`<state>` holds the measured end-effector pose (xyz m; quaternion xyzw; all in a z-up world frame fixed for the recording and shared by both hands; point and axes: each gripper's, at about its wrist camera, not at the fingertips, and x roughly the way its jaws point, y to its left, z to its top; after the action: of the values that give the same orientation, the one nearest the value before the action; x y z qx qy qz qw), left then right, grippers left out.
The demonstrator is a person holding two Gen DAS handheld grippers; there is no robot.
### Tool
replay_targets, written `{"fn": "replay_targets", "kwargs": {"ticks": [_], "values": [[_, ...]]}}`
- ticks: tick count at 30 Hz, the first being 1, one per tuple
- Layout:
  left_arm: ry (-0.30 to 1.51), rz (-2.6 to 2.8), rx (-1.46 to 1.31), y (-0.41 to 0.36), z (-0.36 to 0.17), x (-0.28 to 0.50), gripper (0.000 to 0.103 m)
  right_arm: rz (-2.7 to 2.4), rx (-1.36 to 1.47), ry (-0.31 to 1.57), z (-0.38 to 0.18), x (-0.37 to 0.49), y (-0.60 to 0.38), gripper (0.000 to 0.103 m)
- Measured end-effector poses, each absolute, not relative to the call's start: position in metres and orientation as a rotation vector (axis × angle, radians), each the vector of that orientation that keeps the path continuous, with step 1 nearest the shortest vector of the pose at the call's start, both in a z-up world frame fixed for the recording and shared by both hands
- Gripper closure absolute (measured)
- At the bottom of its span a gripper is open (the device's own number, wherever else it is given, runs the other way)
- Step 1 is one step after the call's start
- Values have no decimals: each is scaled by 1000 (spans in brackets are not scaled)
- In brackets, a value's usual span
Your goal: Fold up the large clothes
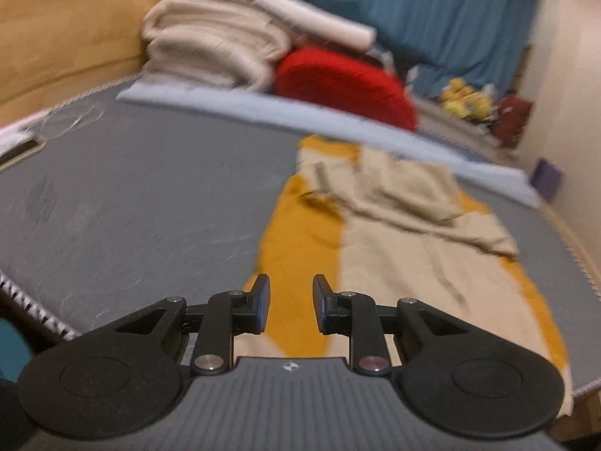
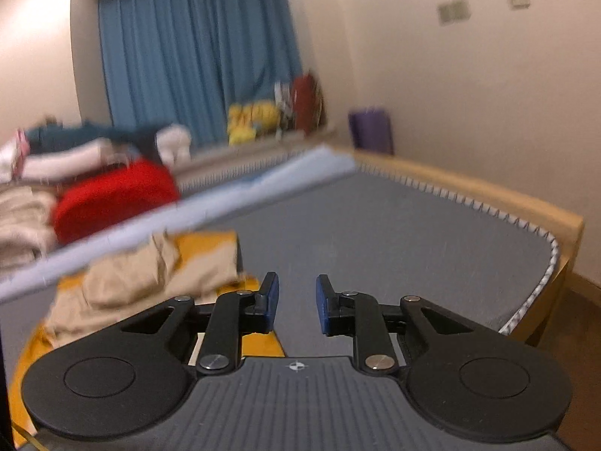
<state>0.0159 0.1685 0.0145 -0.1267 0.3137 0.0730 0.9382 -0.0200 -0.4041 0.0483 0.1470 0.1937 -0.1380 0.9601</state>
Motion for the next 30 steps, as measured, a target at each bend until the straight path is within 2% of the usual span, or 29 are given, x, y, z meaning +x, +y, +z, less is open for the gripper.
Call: {"fn": "replay_targets", "kwargs": {"ticks": [6,11,18,23,28,29,30], "values": [[769,220,-350,200,-14,37,76,-262,364,630,-1,31,-401,80],[874,244,-364,206,-37,51,73,-269,379,744,-26,48,-395,80],[965,288,-421,216,-62,65,61,-253,361,904,-60,75,-395,68],[1000,311,-369,210,-72,72,59,-253,372,970,-78,82,-397,67],[1004,295,-346,206,-74,76,56,-265,404,1002,-89,87,-400,61],[1004,290,-337,205,-74,77,57,-263,402,1001,-89,87,-399,61],[1004,283,-328,203,-75,77,63,-257,394,998,-89,87,-397,61]]}}
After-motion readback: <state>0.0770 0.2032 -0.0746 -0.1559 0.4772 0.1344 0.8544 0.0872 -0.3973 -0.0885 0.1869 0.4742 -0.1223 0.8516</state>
